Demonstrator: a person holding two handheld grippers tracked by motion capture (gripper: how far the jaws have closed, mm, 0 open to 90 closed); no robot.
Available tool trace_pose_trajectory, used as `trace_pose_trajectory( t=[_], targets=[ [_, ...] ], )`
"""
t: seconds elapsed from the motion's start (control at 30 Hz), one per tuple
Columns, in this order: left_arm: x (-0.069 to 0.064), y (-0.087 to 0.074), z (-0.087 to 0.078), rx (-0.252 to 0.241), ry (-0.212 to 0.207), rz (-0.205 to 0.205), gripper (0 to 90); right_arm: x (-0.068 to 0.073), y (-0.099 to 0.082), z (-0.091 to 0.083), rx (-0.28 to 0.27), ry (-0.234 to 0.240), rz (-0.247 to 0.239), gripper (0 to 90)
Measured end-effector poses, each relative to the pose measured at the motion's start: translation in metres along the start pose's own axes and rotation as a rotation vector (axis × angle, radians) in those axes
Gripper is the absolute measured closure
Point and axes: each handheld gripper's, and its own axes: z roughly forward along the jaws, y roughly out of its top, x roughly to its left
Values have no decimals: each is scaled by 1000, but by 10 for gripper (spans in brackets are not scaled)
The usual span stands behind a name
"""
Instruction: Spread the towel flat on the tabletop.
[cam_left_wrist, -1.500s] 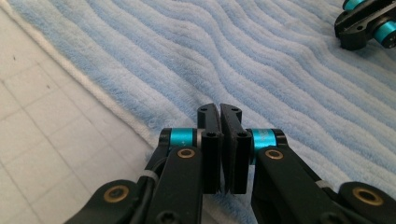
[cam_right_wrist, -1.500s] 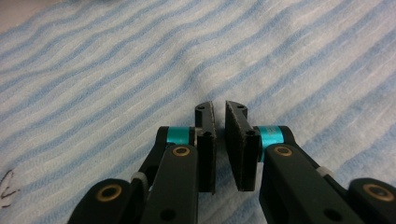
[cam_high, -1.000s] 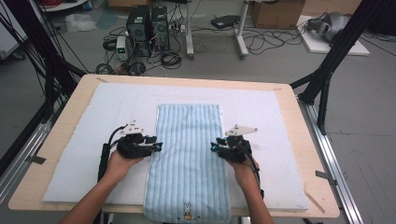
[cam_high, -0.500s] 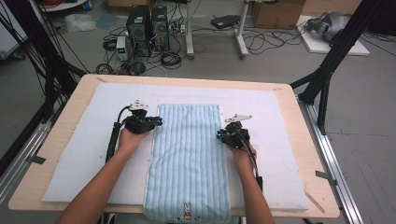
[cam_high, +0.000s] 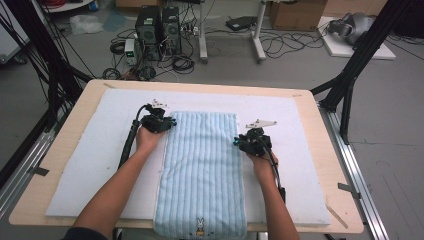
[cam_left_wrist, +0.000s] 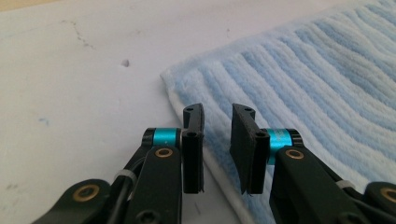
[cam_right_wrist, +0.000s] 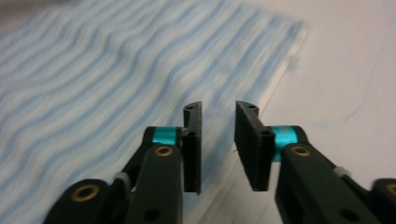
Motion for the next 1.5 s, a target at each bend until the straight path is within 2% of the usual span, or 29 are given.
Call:
trace_pose_trajectory(
  t=[0.03,0.1,0.17,0.23,0.3,0.4,0.47,0.57,0.63,0.67,0.7,0.77,0.83,0.87,0.93,0.97,1.0,1.03,1.07,1.13,1.2,1.23,1.27,1.33,1.4,1.47,1.5],
  targets=[
    [-1,3,2,5,15,17,745,-3,2,3,2,-14,2,679],
    [-2,3,5,1,27,45,808,-14,9,14,26,-49,32,640],
    [-2,3,6,-6,26,55,872,-23,12,26,35,-86,70,621],
    [0,3,7,-11,15,38,881,-28,13,38,51,-97,105,640],
    [1,4,9,-15,19,34,883,-31,16,42,29,-97,140,689],
    [1,7,13,-20,44,30,883,-30,21,45,53,-84,116,884],
    [2,7,14,-22,39,18,882,-25,24,47,67,-126,69,889],
    [3,7,13,-23,35,8,872,-23,29,47,89,-188,71,896],
    [4,7,13,-30,27,-5,828,-25,31,45,69,-222,76,887],
    [5,6,12,-37,14,-20,775,-27,31,43,40,-196,99,809],
    [6,6,11,-43,-4,-28,738,-28,31,42,23,-168,118,770],
    [6,5,9,-44,-25,-17,740,-27,32,45,20,-144,105,753],
    [6,4,9,-36,-39,-1,816,-25,30,50,43,-135,91,773],
    [5,4,10,-29,-36,1,840,-24,28,53,70,-151,77,777],
    [3,5,10,-18,-20,30,867,-25,28,53,65,-180,83,760],
    [1,5,10,-20,-11,60,868,-26,28,52,67,-202,78,711],
    [1,5,10,-20,-6,63,866,-28,27,51,61,-198,94,696],
    [3,5,8,-25,-22,38,854,-31,26,49,55,-185,114,666],
    [4,5,7,-35,-39,16,824,-32,25,46,45,-174,114,658],
    [7,4,-1,-97,-88,-16,737,-31,24,37,6,-153,110,611],
    [8,2,-10,-131,-157,-6,720,-30,23,24,-47,-121,98,516],
    [7,0,-15,-140,-202,2,710,-30,21,17,-79,-89,105,484],
    [5,-2,-20,-156,-236,12,704,-29,20,9,-112,-69,88,471],
    [2,-7,-33,-214,-266,54,685,-27,15,-6,-150,-57,40,407],
    [0,-10,-45,-259,-303,54,675,-26,9,-21,-167,-45,3,347],
    [-4,-14,-55,-299,-322,83,641,-24,4,-32,-157,-41,-18,243],
    [-6,-16,-60,-305,-346,99,634,-23,2,-38,-151,-42,-26,220]
  ],
)
